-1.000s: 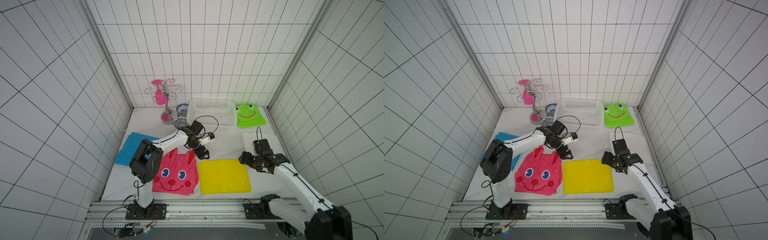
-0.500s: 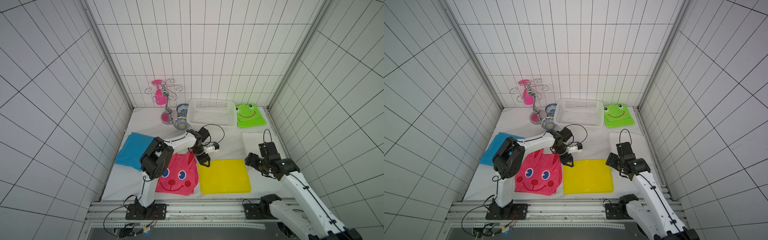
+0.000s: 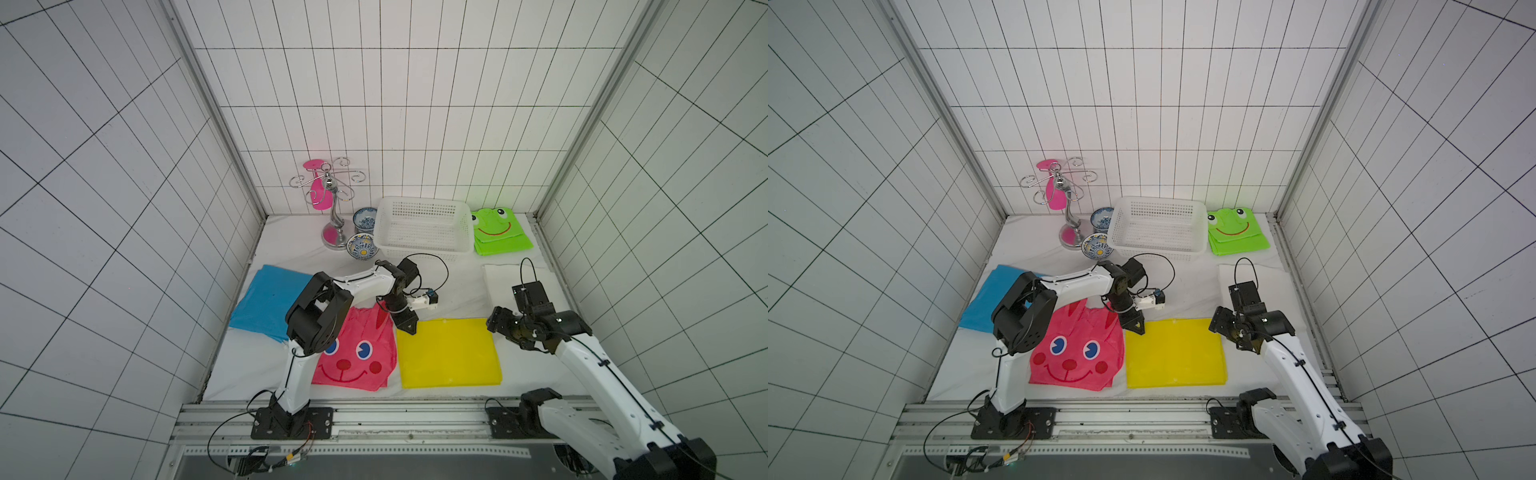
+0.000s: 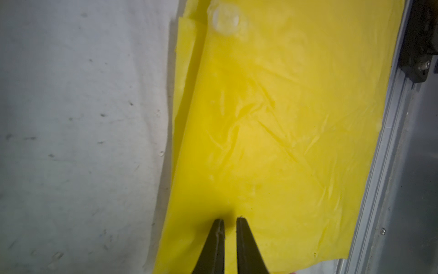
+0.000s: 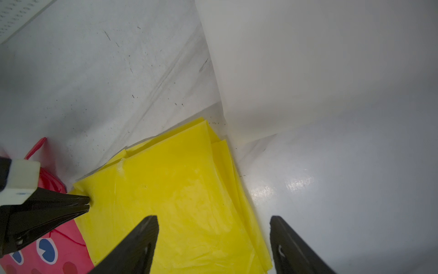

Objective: Put the folded raincoat in the basket
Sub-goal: Adjust the raincoat at the center of the board.

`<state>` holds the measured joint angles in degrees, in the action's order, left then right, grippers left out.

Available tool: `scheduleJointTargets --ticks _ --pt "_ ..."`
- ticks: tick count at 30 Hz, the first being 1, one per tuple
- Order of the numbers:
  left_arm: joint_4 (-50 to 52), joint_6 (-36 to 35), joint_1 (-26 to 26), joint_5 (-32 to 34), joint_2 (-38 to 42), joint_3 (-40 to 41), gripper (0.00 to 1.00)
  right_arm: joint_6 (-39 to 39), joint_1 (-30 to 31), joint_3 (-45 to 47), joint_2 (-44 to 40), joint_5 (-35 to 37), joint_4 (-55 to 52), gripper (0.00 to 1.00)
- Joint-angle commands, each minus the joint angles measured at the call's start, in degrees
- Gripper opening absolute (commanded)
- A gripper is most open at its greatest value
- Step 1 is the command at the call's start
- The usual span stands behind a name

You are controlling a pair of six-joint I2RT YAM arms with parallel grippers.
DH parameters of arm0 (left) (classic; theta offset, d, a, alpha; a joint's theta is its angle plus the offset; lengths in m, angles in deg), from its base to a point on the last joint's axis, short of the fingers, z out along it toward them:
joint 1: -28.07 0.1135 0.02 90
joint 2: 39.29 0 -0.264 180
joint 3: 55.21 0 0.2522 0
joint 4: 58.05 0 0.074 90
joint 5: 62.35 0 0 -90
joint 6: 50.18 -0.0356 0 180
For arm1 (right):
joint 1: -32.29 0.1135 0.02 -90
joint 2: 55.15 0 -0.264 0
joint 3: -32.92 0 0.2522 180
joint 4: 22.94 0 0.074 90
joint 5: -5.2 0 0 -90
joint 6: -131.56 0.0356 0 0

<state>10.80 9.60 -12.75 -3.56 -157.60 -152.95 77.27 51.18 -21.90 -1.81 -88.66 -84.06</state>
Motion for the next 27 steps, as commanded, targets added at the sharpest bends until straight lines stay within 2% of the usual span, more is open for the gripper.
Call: scheduleJointTargets --ticks 1,3,4,9,15,20,27 --pt "-1.3 -1.0 0.5 0.2 4.5 -1.0 0.48 0.3 0.3 -2.7 1.6 -2.1 0.1 0.78" --pt "-3.3 -0.9 1.1 0.2 5.1 -1.3 0.63 1.0 0.3 -3.3 3.2 -2.4 -0.9 0.78" --pt "-4.3 -1.0 1.0 0.1 4.9 -1.7 0.65 1.1 0.4 -3.2 3.6 -2.4 -0.9 0.77" --pt "-6.2 -1.5 0.1 0.3 -1.3 -6.0 0.66 6.0 0.4 -4.4 6.0 3.2 -3.2 0.73" --pt "-5.0 -3.2 -1.1 0.4 -5.8 -7.7 0.62 10.0 1.0 -4.6 6.4 4.5 -2.2 0.73" --pt "-1.8 -4.5 -1.1 -1.1 -7.6 -8.8 0.41 9.8 1.0 -5.1 7.2 5.3 -1.6 0.73" --pt "0.8 -6.3 -1.0 -2.7 -5.0 -8.3 0.11 9.7 1.0 -4.7 9.1 3.8 -0.1 0.72"
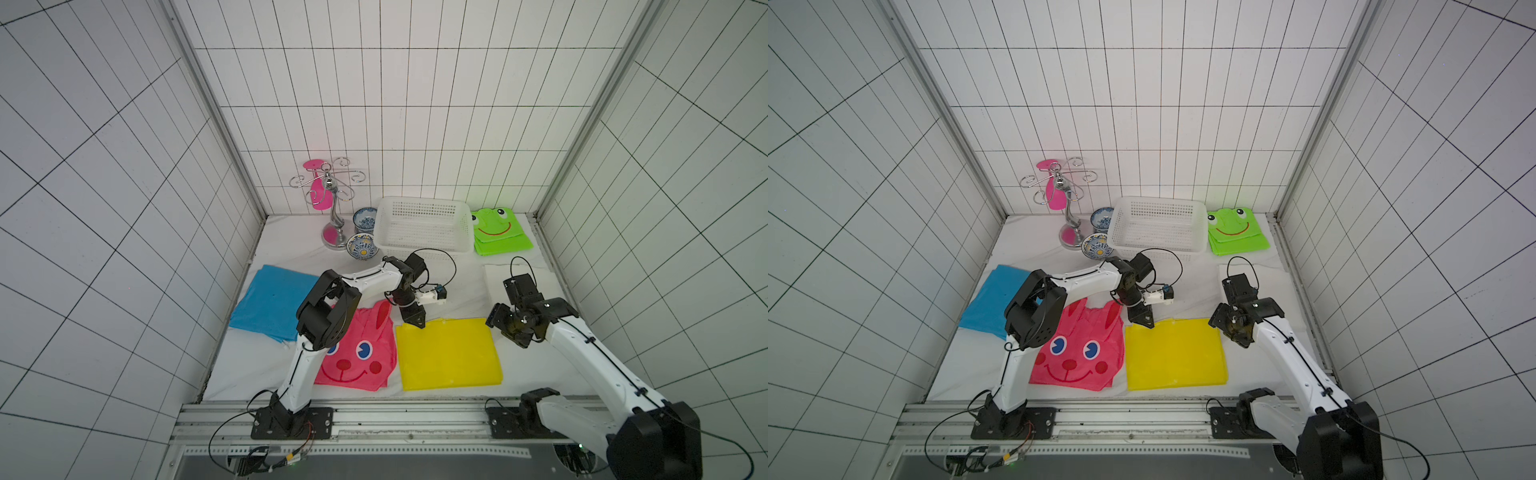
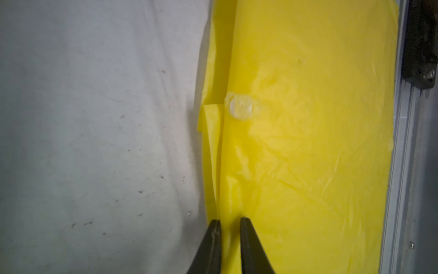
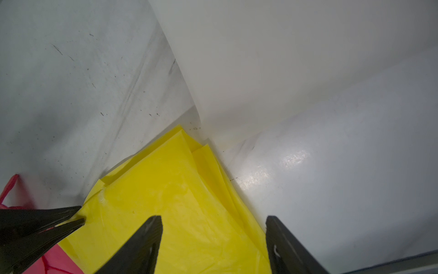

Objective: Put the folded raincoat in the basket
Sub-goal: Adjust the raincoat at the center of the board.

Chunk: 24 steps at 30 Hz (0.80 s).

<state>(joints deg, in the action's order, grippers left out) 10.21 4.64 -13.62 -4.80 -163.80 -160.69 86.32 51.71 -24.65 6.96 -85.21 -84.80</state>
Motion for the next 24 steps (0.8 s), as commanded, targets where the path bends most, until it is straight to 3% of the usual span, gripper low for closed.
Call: scheduleJointTargets --ticks 1,8,18,24 --pt "1.4 -1.3 -0.1 -1.2 1.6 -0.4 0.09 0.7 0.5 -2.0 0.4 0.2 0.8 0.72" --pt "3.3 -1.1 0.1 -1.0 4.8 -0.2 0.0 -0.7 0.5 -1.9 0.6 -2.0 1.3 0.71" --pt "6.8 2.0 0.2 -1.3 8.2 3.1 0.0 -0.6 3.2 -4.8 1.2 -3.6 -0.8 0.72" --pt "1.5 7.4 0.1 3.5 9.4 7.1 0.03 0.4 5.2 -5.9 2.7 -2.0 -0.5 0.73"
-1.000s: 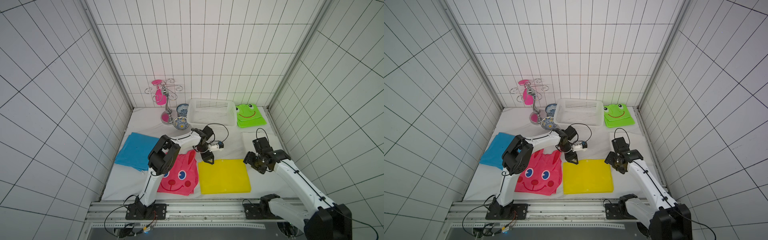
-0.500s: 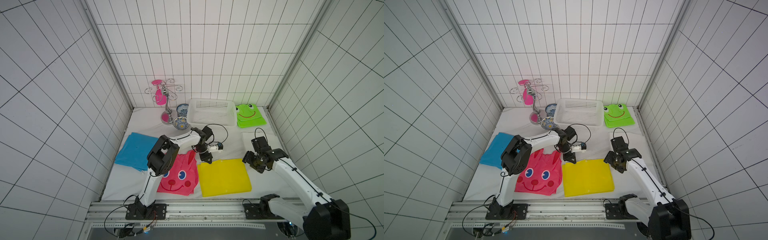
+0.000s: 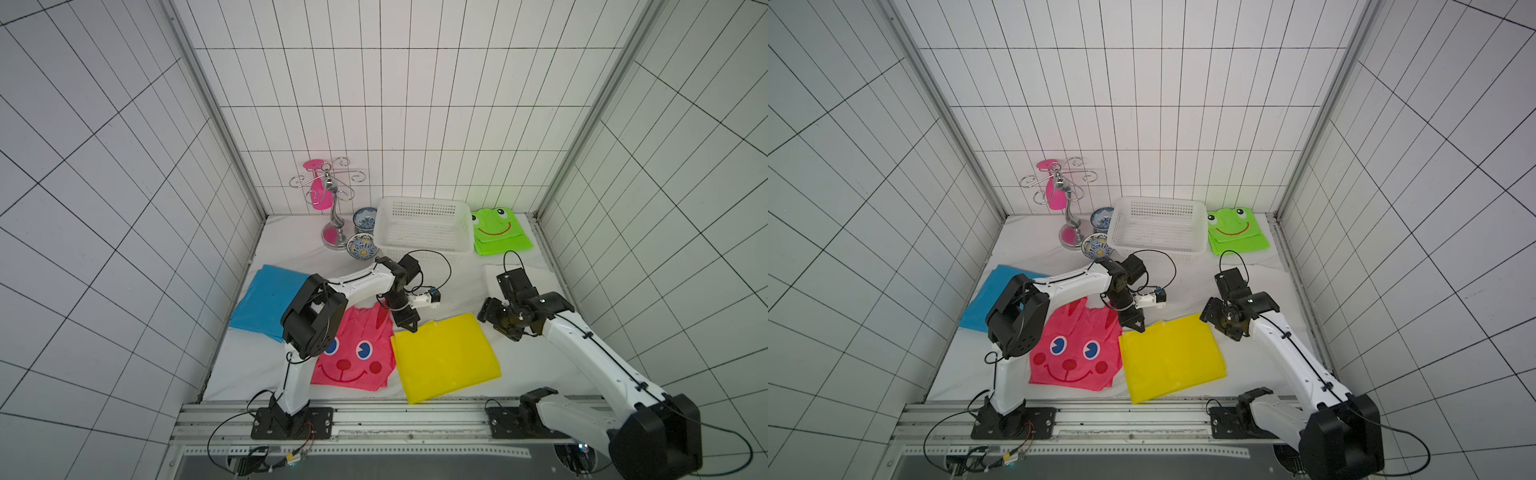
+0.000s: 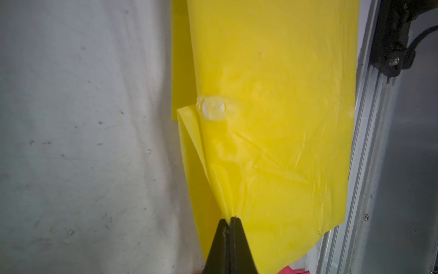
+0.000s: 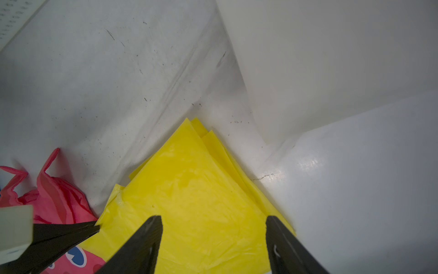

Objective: Put the folded raincoat in the basket
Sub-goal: Adjust the raincoat at the center of the board.

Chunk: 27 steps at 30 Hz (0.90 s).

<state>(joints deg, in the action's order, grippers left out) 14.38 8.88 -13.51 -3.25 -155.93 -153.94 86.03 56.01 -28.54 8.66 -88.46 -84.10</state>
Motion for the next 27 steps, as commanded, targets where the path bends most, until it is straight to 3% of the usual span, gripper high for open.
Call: scheduleJointTargets --ticks 1,4,8,11,14,17,20,22,27 --pt "-3.0 4.0 0.1 2.0 1.5 0.2 0.07 0.7 1.0 -2.0 1.3 1.4 -1.1 0.73" --pt "-4.3 5.6 0.1 1.7 1.6 0.2 0.15 0.5 1.4 -2.1 2.4 0.8 -0.4 0.74" --pt "-5.6 6.5 0.8 3.2 0.9 1.1 0.56 0.4 1.9 -2.6 4.0 0.0 -0.5 0.77" --pt "-4.0 6.7 2.3 2.0 1.1 0.2 0.8 2.0 2.1 -2.4 4.7 1.4 -1.2 0.78" --pt "-1.0 6.1 4.4 -1.3 2.0 -0.4 0.97 3.8 2.5 -1.6 4.6 2.3 -0.8 0.8" --pt "0.2 5.0 4.5 -2.4 1.7 0.4 0.97 3.5 3.1 -0.8 5.6 1.3 1.2 0.8" --pt "-0.5 6.8 2.9 -3.9 -0.8 0.3 0.97 -1.9 3.1 -2.7 7.8 -0.7 1.6 0.8" --pt "-1.4 8.5 2.3 -4.6 -2.7 -0.4 0.97 -1.3 2.8 -3.8 8.3 2.4 0.0 0.8" --pt "-2.0 12.9 0.7 -3.3 -6.4 -2.2 0.97 0.7 2.6 -3.5 7.0 2.5 0.8 0.8"
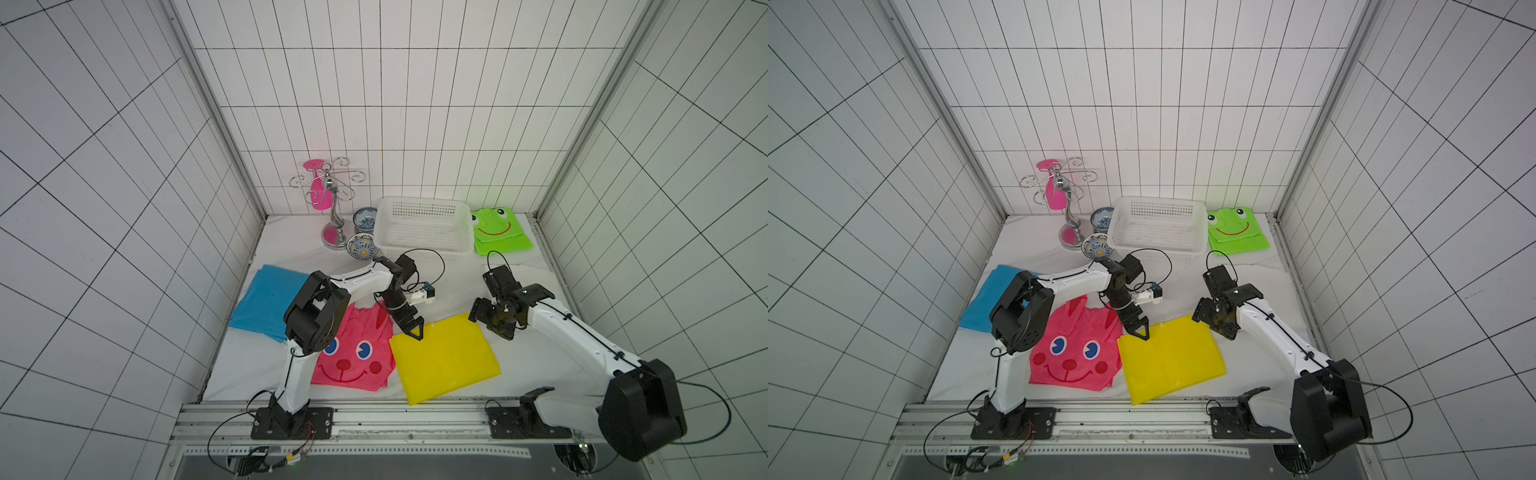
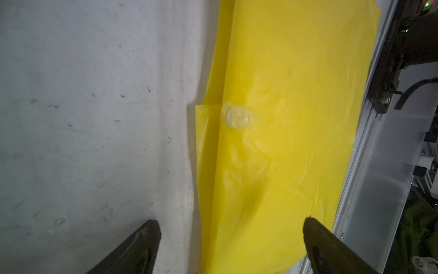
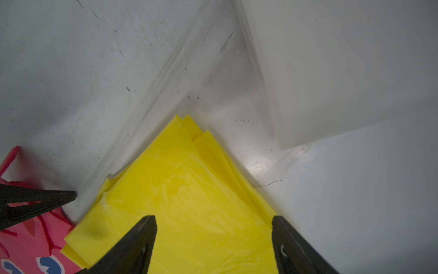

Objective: Put the folded raincoat in the basket
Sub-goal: Adjust the raincoat at the center of the board.

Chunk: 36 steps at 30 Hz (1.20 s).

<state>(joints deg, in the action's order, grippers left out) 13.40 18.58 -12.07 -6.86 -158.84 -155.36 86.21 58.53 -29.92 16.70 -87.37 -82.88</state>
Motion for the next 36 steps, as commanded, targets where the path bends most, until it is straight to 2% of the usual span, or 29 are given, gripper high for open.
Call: scheduleJointTargets --ticks 1,2,4,8,11,14,21,25,27,28,32,36 --pt "-1.7 4.1 -0.8 1.1 -3.8 -0.5 0.96 1.0 0.0 -1.7 -1.2 0.9 0.3 0.8" --pt "-2.3 4.9 -0.9 1.5 -4.3 -0.5 0.93 1.4 0.0 -1.1 -1.3 0.1 1.3 0.79" --pt "-2.6 5.3 -1.2 2.6 -5.3 -0.5 0.81 2.4 0.0 -0.1 -1.4 -1.2 3.0 0.79" --pt "-3.2 4.5 -2.2 3.8 -6.0 0.2 0.49 4.2 0.0 0.8 -1.4 -1.7 3.3 0.79" --pt "-2.5 2.3 -3.0 3.6 -5.8 -0.3 0.31 7.7 -0.1 1.4 -1.3 -0.9 2.1 0.79" --pt "-1.3 0.5 -3.4 3.6 -5.6 -2.1 0.0 9.8 -0.2 0.5 -0.4 -3.5 0.8 0.78" --pt "1.2 -2.7 -3.4 2.3 -1.7 -6.7 0.0 22.8 -0.2 -1.6 4.4 -13.8 1.8 0.73" --pt "-0.2 -5.1 -3.5 3.4 2.9 -5.1 0.0 24.8 -0.9 -2.9 5.9 -14.1 1.8 0.76" --pt "-1.8 -6.1 -4.2 6.3 5.1 -3.9 0.0 25.7 -2.4 -3.6 6.2 -15.9 2.2 0.88" --pt "-2.5 -6.9 -4.6 7.9 6.0 -3.4 0.0 26.0 -3.0 -3.8 6.4 -17.0 2.8 0.89" --pt "-4.9 -8.4 -6.7 12.7 9.0 -2.5 0.0 27.5 -3.9 -5.4 8.2 -22.4 3.9 0.84" --pt "-5.3 -8.2 -8.7 14.5 10.2 -2.5 0.0 28.9 -3.6 -7.1 11.3 -25.1 4.5 0.84"
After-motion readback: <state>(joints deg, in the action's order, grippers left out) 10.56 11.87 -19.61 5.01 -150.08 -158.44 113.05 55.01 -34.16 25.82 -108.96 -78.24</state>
